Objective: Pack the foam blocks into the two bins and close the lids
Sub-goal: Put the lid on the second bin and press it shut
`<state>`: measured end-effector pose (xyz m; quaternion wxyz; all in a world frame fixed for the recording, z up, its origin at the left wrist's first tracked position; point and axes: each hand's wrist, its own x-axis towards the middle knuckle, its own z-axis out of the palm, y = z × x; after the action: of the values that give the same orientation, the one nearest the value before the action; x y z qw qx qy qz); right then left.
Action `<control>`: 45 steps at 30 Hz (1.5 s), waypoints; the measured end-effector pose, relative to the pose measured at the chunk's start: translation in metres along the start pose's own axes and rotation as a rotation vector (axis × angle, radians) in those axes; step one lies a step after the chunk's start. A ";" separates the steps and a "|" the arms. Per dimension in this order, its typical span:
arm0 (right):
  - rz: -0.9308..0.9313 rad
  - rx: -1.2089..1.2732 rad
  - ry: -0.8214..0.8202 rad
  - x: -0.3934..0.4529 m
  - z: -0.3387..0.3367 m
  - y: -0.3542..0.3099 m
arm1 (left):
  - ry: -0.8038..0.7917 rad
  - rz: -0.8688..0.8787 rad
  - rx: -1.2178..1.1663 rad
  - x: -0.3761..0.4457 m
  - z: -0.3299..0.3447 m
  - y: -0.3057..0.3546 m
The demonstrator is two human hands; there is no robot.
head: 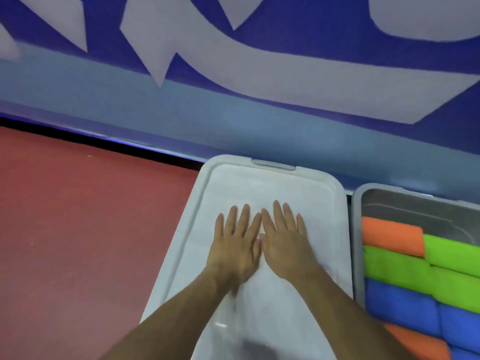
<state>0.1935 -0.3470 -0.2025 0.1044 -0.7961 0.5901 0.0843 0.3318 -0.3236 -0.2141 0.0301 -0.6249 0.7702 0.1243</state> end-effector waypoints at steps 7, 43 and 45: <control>-0.069 0.084 -0.206 -0.167 0.026 -0.063 | -0.296 0.024 0.152 -0.142 -0.006 -0.002; -0.099 -0.075 -0.126 -0.255 0.029 -0.106 | -0.273 0.315 0.376 -0.244 -0.004 0.029; -0.123 0.005 -0.109 -0.255 0.016 -0.105 | -0.305 0.320 0.385 -0.238 -0.012 0.032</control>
<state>0.2199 -0.0785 -0.1452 0.1434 -0.8248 0.5338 0.1193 0.3541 -0.0932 -0.1495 0.2434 -0.4524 0.8549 0.0717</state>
